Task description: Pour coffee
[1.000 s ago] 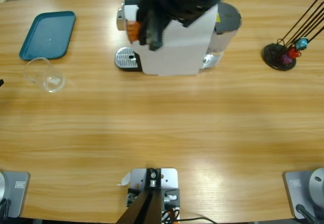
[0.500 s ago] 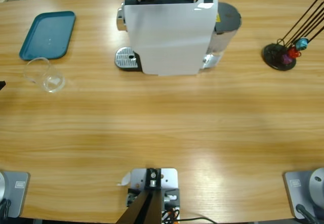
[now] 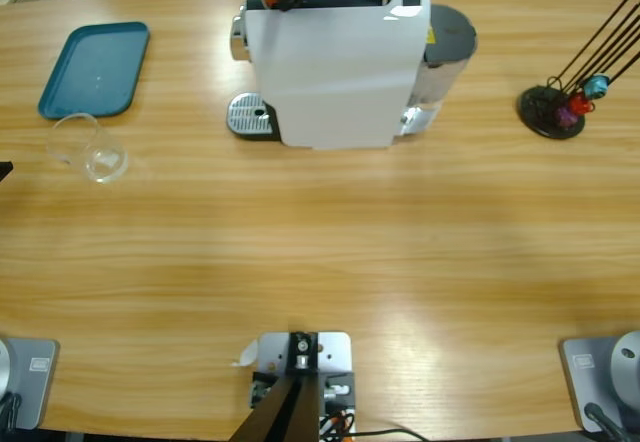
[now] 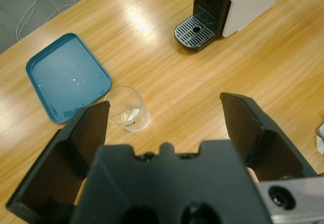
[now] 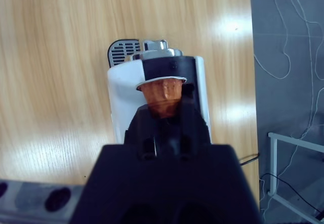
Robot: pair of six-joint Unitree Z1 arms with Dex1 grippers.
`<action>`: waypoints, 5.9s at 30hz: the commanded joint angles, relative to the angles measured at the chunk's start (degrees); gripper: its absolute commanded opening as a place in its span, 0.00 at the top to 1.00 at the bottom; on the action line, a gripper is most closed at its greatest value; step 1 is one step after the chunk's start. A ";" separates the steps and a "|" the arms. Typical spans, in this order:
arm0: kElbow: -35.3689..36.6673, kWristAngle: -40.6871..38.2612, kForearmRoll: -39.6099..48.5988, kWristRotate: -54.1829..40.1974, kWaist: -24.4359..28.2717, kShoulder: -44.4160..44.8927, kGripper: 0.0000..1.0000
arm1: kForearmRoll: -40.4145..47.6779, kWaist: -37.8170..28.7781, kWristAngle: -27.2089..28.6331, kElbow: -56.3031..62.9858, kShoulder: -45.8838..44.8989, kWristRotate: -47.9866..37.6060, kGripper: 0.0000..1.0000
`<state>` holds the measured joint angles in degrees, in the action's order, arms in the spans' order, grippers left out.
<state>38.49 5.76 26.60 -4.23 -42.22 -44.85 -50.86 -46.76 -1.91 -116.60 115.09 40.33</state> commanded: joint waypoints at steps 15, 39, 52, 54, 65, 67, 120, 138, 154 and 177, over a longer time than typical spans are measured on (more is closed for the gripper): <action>-2.17 -1.02 -0.67 0.54 -0.32 -1.03 0.05 | -2.75 3.05 -0.09 -1.28 3.86 1.03 1.00; -2.19 -1.28 -0.67 0.54 -0.32 -0.93 0.05 | -7.41 0.62 -1.43 -7.94 7.96 0.43 1.00; -2.19 -1.37 -0.76 0.45 -0.32 -1.21 0.05 | -9.94 0.62 -1.71 -9.31 8.13 0.36 0.38; -2.19 -1.37 -0.76 0.45 -0.32 -1.29 0.05 | -10.26 0.62 -1.78 -9.40 8.10 0.36 0.38; -2.23 -1.37 -0.94 0.45 -0.32 -1.75 0.05 | -15.60 -1.84 -1.02 -15.91 7.67 0.01 0.33; -2.28 -1.37 -1.01 0.50 -0.32 -1.93 0.05 | -15.64 -2.98 -1.94 -17.17 6.27 -1.27 0.23; -6.48 2.29 -11.57 -1.49 -0.23 -3.84 0.05 | 24.48 -8.96 29.40 40.66 -32.35 -48.52 1.00; -7.38 2.32 -12.19 -1.75 -0.23 -4.85 0.11 | 33.86 -10.98 42.60 32.73 -18.39 -32.58 1.00; -7.55 2.29 -12.45 -1.75 -0.17 -5.13 0.11 | 35.43 -16.54 41.88 29.80 -10.11 -35.39 1.00; -7.64 2.23 -12.45 -1.75 -0.21 -6.04 0.11 | 40.03 -17.05 38.21 33.40 0.70 -40.73 1.00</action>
<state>32.91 7.43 14.70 -4.96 -42.22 -49.40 -12.49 -62.00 38.63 -87.69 107.94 1.97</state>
